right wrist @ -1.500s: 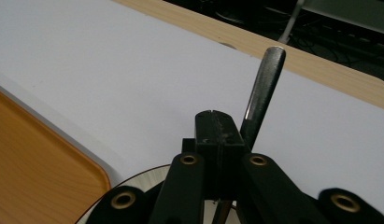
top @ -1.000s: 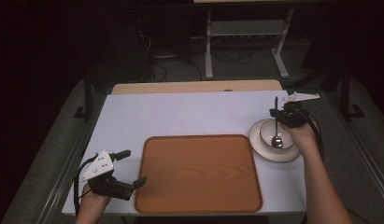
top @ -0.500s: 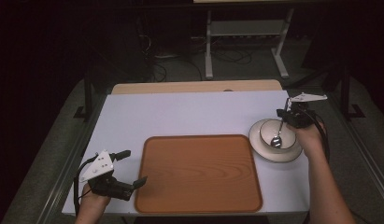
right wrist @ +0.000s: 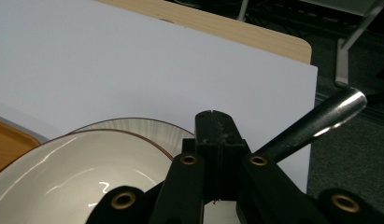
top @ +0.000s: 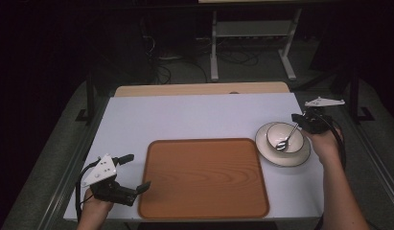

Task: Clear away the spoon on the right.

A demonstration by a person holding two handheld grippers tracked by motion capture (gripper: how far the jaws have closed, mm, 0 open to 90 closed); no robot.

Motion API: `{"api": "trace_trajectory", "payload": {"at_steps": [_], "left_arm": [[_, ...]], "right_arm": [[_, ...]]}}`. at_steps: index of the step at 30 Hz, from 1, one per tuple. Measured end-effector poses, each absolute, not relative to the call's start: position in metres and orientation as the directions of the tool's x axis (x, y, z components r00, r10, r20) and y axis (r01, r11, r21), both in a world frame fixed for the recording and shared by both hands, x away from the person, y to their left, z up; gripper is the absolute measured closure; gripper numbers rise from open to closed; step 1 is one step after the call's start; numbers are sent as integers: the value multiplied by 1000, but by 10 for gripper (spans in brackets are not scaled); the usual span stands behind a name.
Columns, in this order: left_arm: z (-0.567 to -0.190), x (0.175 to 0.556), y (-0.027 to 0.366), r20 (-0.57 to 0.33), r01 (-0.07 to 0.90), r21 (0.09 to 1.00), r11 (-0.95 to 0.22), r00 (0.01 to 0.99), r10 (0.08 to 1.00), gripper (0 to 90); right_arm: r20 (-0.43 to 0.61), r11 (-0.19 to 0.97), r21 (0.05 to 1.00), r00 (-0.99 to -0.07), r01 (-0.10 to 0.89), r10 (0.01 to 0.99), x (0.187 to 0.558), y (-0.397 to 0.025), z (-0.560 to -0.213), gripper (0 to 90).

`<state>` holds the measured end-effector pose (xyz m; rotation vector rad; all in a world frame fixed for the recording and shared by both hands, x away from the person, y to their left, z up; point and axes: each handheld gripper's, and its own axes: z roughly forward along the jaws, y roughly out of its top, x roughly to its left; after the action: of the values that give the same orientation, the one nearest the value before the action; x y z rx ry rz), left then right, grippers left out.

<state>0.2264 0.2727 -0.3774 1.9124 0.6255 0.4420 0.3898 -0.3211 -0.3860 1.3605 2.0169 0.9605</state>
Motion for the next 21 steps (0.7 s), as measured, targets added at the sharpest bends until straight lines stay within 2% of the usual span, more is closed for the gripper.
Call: {"api": "trace_trajectory", "payload": {"at_steps": [21], "left_arm": [[-377, 226, 272, 27, 224, 914, -338, 799, 601, 0]], "right_arm": [[-69, 274, 768, -351, 579, 934, 369, -331, -385, 890]]}}
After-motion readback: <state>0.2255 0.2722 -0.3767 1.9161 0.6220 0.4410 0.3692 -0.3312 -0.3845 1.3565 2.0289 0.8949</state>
